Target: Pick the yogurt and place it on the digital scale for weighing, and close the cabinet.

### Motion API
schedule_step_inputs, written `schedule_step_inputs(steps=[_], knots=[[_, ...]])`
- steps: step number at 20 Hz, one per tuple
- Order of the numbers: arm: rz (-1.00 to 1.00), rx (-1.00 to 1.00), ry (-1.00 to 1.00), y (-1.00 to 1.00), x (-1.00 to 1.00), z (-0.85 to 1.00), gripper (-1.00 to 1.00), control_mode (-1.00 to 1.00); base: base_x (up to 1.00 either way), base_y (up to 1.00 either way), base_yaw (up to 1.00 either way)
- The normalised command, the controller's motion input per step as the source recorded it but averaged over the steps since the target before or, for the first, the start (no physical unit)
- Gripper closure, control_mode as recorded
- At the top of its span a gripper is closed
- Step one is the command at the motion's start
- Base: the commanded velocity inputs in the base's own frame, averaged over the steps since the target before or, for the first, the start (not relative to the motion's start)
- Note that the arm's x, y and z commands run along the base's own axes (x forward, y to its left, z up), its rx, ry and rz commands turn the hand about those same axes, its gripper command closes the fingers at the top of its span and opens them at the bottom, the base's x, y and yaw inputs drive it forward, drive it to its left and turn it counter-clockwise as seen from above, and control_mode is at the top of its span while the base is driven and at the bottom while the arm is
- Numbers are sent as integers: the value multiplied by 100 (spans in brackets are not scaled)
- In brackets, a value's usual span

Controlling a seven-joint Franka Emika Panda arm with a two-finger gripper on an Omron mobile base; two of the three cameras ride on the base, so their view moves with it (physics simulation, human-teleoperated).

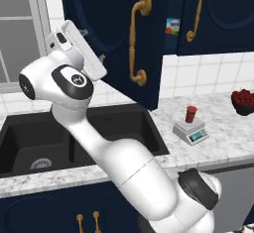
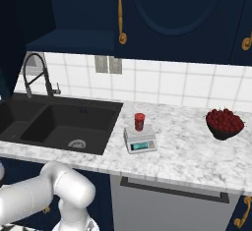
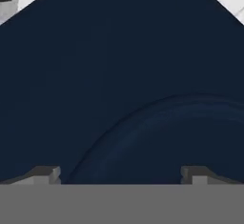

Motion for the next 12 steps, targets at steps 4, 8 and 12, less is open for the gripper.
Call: schedule_step_inputs(steps=[4, 8, 12], knots=[[-4, 9, 5, -84, 100, 17, -100, -100, 0, 0, 0], [14, 19, 0, -81, 100, 6, -100, -100, 0, 0, 0], [30, 17, 0, -66, 100, 1, -100, -100, 0, 0, 0]])
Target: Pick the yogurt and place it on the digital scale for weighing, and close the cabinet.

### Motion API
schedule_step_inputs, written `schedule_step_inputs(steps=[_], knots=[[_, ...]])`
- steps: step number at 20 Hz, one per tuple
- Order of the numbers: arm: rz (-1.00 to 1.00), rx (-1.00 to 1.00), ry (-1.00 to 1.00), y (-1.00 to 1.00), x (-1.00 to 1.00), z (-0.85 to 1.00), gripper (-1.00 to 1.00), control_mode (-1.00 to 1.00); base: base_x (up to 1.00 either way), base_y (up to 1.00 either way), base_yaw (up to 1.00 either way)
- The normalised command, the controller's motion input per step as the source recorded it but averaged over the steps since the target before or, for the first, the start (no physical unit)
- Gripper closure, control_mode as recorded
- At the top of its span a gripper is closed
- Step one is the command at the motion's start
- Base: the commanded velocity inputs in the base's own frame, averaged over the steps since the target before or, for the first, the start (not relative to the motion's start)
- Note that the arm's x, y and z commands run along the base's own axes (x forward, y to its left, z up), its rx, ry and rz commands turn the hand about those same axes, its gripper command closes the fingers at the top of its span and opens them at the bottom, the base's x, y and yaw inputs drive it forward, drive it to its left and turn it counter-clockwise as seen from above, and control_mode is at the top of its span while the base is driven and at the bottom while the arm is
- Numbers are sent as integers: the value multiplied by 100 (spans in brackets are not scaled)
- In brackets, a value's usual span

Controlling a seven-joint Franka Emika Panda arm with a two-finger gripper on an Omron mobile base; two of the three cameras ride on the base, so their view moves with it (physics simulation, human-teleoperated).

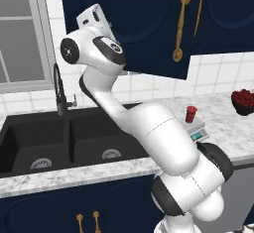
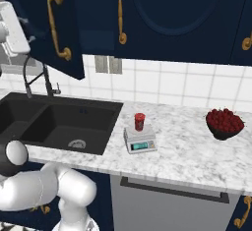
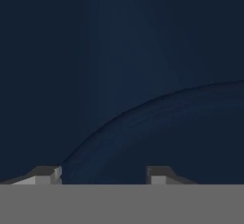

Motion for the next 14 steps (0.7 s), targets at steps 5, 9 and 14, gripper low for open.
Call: schedule_step_inputs(steps=[5, 9, 14], knots=[[30, 12, 0, -60, 100, 0, -100, -100, 0, 0, 0], [29, 10, 0, -59, 100, -17, -100, -100, 0, 0, 0], [29, 10, 0, -51, 100, -25, -100, -100, 0, 0, 0]])
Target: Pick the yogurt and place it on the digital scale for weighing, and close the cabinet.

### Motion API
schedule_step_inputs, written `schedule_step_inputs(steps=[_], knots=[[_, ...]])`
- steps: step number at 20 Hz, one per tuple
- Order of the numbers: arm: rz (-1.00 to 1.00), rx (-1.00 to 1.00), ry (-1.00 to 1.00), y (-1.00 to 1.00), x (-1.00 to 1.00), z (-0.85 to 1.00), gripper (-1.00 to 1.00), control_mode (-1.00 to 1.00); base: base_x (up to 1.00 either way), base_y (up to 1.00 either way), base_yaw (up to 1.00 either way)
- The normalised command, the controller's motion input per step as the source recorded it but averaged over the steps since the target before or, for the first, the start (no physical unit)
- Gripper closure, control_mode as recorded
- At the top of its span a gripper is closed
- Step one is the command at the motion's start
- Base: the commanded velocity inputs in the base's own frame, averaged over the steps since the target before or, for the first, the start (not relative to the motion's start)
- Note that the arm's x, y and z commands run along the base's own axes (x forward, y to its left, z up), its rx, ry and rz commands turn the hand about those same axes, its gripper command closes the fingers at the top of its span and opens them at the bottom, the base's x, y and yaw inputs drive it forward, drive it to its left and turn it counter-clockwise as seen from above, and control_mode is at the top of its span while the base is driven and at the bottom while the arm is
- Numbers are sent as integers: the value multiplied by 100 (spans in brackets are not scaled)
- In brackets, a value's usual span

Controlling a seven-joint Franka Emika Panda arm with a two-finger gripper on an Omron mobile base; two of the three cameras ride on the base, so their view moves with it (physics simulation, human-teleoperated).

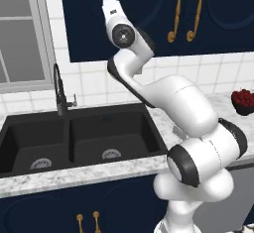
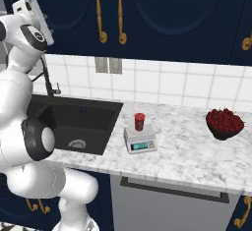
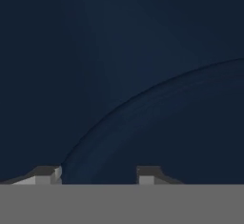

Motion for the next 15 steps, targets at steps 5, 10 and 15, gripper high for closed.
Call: schedule_step_inputs(steps=[5, 10, 15], knots=[[26, 5, 10, -21, 100, -14, -100, -100, 0, 0, 0], [20, 1, 6, -1, 100, -27, -100, -100, 0, 0, 0], [14, 2, 1, -23, 92, -30, -100, -100, 0, 0, 0]])
